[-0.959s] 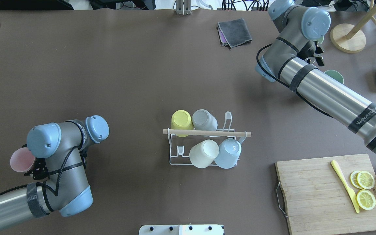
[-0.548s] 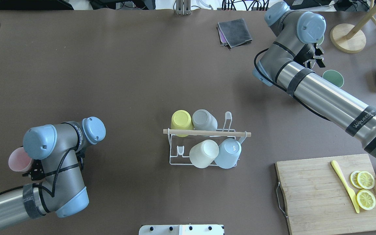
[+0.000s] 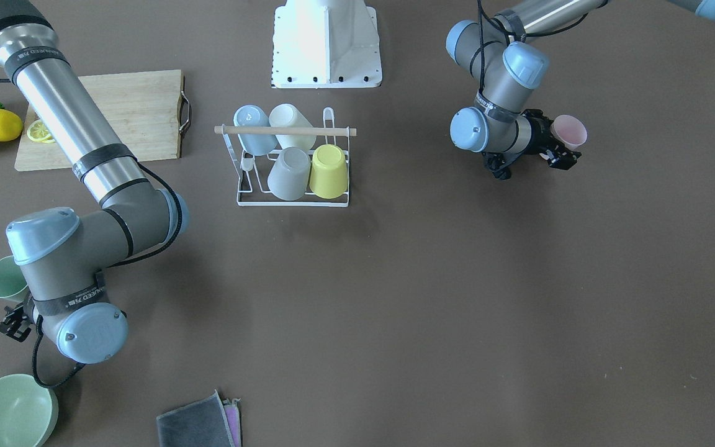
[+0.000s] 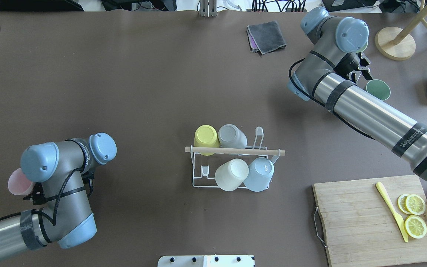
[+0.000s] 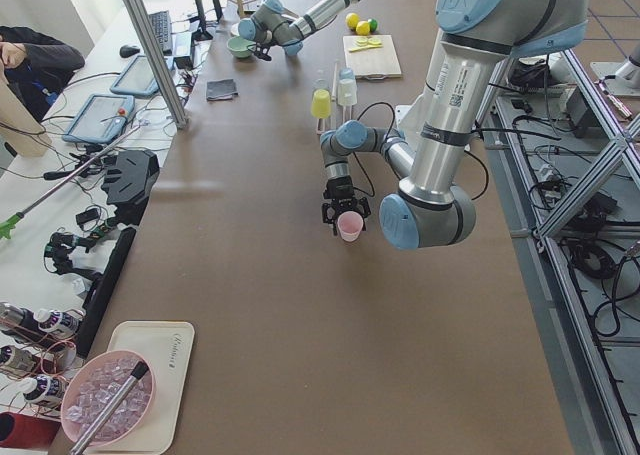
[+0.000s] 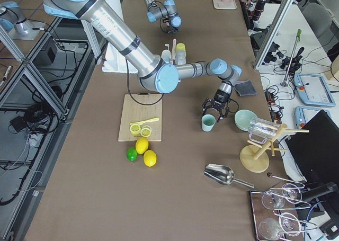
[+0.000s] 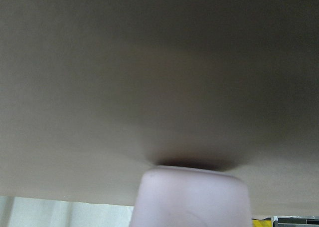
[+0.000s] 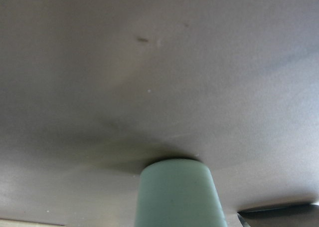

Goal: Place cup on cup holder

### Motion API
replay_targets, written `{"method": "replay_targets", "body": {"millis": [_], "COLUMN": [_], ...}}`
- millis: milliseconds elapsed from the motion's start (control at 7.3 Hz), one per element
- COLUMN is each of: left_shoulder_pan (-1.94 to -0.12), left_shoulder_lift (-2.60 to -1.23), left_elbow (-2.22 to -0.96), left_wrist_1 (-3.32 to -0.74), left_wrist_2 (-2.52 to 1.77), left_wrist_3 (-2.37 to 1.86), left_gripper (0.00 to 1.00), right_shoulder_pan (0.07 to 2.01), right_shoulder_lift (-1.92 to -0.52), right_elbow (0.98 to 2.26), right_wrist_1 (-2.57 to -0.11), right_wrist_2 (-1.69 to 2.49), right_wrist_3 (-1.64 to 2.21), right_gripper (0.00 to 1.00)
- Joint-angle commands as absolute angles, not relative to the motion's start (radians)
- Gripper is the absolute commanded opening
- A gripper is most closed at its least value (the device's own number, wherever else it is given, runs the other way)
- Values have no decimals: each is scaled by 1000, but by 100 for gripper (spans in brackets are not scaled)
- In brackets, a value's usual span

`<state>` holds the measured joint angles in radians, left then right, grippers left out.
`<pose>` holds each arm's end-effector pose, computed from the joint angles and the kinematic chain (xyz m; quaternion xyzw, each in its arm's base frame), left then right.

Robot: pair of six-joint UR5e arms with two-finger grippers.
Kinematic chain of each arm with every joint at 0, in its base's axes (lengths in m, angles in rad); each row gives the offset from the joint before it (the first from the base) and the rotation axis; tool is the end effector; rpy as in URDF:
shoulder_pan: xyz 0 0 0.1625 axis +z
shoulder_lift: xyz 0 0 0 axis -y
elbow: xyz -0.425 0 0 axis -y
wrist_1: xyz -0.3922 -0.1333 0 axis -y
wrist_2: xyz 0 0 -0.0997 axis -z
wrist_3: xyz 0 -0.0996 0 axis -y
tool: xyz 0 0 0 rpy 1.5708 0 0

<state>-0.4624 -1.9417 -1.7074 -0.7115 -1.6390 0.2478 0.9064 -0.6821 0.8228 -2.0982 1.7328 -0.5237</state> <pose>0.4413 -0.3613 0.4956 -0.1729 -0.0424 0.6126 0.7700 -0.3846 -0.6813 0.5041 -0.1966 -0.0657 -0.5346 0.8193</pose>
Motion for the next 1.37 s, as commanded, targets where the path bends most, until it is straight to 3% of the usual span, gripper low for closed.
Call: {"method": "replay_targets", "body": {"millis": [0, 137, 548, 959, 1233], "left_shoulder_pan": [-466, -465, -539, -754, -854], "left_shoulder_lift": [-1882, -1879, -1879, -1882, -1896], "left_elbow": [-1785, -1784, -1836, -1974, -2002], "left_wrist_1": [-712, -712, -732, -735, -776], "left_wrist_2": [-1641, -1638, -1637, -1647, -1675], "left_wrist_3": [253, 253, 255, 343, 357], "left_gripper": [30, 14, 12, 10, 8], "right_shoulder_pan": [897, 896, 884, 881, 876], "right_shoulder_lift": [-686, -689, -696, -709, -709], "right_elbow": [822, 822, 822, 824, 824], "right_wrist_1": [-2100, -2100, -2117, -2117, -2117], "right_wrist_2": [1706, 1700, 1687, 1663, 1657], "right_wrist_3": [-543, -548, -563, -580, -584], "right_gripper": [100, 100, 100, 100, 100]}}
